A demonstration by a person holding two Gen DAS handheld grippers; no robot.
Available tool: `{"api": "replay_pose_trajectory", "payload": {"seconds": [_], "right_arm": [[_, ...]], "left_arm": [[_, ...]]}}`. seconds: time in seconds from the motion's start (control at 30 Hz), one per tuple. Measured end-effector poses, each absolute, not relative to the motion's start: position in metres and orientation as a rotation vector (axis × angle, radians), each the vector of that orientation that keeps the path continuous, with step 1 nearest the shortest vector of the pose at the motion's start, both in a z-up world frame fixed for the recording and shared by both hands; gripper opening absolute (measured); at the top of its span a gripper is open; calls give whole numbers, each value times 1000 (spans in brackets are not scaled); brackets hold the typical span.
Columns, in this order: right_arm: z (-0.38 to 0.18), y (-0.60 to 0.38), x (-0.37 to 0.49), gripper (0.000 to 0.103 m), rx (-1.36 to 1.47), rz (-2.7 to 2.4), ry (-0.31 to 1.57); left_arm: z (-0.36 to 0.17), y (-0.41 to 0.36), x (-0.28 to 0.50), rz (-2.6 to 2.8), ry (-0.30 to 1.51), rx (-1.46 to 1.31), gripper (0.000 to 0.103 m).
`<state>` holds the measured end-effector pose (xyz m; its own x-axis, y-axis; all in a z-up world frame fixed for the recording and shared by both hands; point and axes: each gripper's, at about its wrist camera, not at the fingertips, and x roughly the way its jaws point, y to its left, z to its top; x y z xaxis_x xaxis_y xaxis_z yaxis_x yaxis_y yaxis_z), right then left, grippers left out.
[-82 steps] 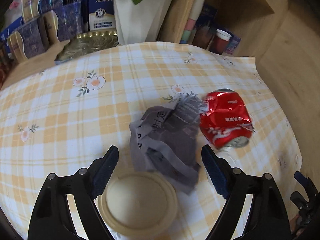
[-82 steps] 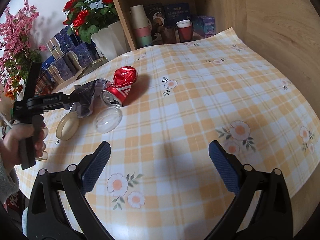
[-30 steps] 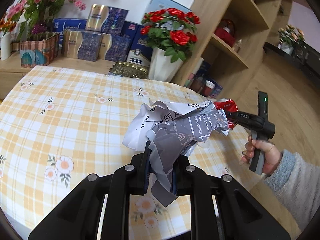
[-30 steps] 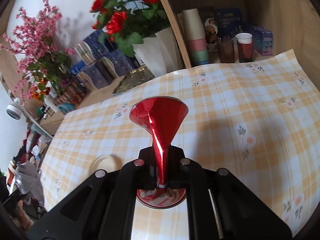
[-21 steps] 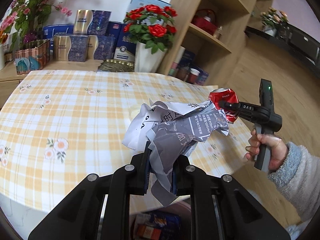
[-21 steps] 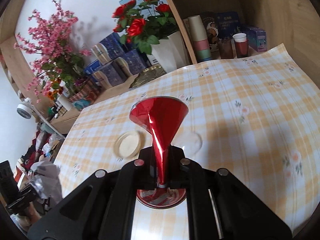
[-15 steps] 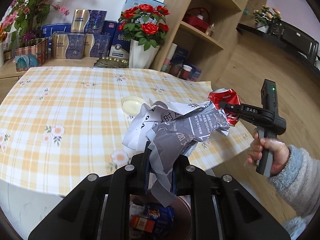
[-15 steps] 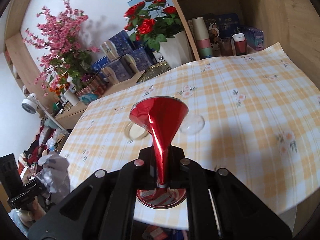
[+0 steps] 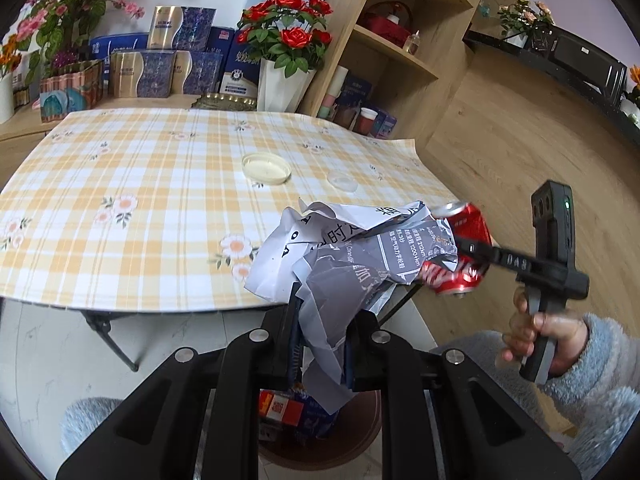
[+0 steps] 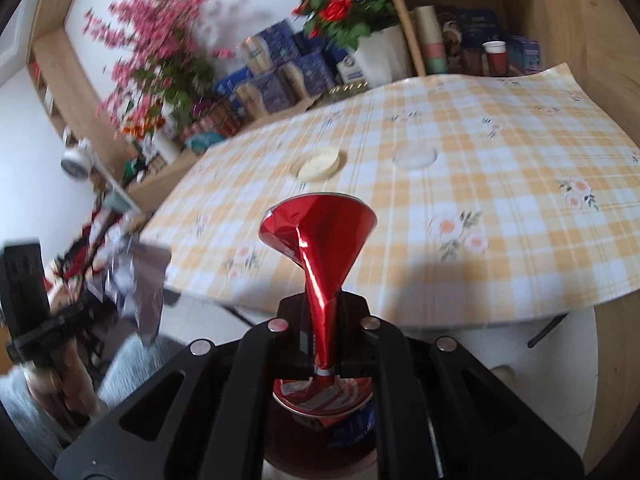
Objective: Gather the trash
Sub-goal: 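Carry the paper and can down toward the bin with both tools, then open the right tool to drop the Coca-Cola can into the bin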
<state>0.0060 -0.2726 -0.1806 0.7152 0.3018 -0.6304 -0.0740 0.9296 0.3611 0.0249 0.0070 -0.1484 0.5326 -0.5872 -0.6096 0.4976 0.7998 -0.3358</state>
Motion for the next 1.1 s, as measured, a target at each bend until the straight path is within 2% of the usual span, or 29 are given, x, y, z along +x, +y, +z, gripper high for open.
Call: {"api": "replay_pose_trajectory", "payload": {"seconds": [0.3, 0.63, 0.87, 0.97, 1.03, 1.07, 1.1], "right_arm": [[-241, -229, -11, 10, 293, 284, 932], [-305, -186, 7, 10, 189, 309, 1203], [-329, -186, 29, 11, 251, 258, 1286], [-330, -190, 35, 22, 304, 263, 1296], [-328, -191, 37, 44, 326, 279, 1285], [-326, -192, 37, 52, 325, 286, 1270], [-323, -192, 37, 66, 322, 290, 1258]], "left_arm": [[-160, 21, 15, -608, 798, -156, 17], [-181, 32, 17, -570, 840, -183, 17], [-184, 32, 20, -567, 850, -174, 17], [-184, 31, 21, -567, 850, -170, 17], [-185, 31, 21, -566, 852, -168, 17], [-185, 31, 22, -563, 853, -165, 17], [-185, 30, 22, -561, 853, -161, 17]]}}
